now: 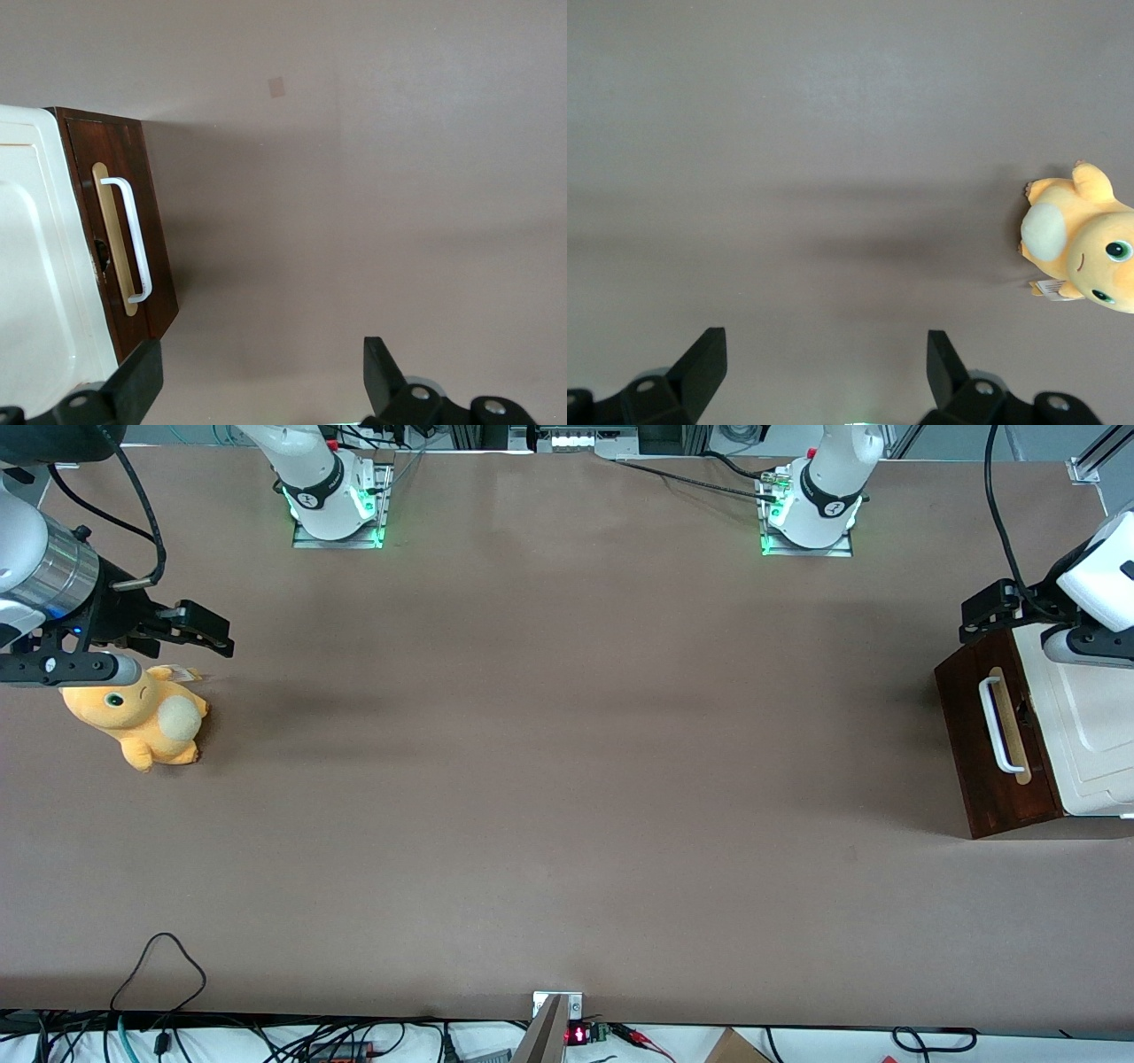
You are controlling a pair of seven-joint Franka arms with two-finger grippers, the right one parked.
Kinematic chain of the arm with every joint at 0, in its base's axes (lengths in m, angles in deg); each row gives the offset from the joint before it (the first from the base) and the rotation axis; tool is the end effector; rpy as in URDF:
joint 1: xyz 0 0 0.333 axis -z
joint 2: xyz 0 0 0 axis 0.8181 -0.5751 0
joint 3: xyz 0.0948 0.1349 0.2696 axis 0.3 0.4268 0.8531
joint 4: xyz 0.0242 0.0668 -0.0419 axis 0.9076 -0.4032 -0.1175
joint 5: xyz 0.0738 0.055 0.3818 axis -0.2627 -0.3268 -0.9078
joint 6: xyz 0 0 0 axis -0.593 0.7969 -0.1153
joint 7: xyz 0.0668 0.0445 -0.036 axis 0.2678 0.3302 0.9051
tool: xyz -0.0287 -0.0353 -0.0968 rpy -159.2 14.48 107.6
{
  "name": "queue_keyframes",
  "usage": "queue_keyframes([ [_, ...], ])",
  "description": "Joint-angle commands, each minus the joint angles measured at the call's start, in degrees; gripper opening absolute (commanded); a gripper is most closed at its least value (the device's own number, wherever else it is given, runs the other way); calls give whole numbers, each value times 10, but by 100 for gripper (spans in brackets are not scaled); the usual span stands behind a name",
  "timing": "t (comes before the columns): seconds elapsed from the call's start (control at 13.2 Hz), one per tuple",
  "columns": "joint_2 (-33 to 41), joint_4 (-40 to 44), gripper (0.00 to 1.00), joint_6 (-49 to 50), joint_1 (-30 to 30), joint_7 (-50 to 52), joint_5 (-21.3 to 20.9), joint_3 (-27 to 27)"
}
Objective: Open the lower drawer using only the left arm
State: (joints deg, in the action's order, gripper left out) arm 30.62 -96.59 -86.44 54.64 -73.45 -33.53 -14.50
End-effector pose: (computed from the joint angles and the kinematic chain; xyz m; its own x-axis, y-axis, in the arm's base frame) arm 0.5511 -0.0090 0.6132 0.9932 -0.0852 -0.0794 -0.0868 -0.9961 -0.0172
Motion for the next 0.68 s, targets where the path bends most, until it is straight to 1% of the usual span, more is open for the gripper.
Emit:
queue_keyframes([
  [0.0, 10, 3, 100, 10, -6, -15, 17, 0],
  [0.61, 8, -5, 100, 7, -7, -37, 18, 0],
])
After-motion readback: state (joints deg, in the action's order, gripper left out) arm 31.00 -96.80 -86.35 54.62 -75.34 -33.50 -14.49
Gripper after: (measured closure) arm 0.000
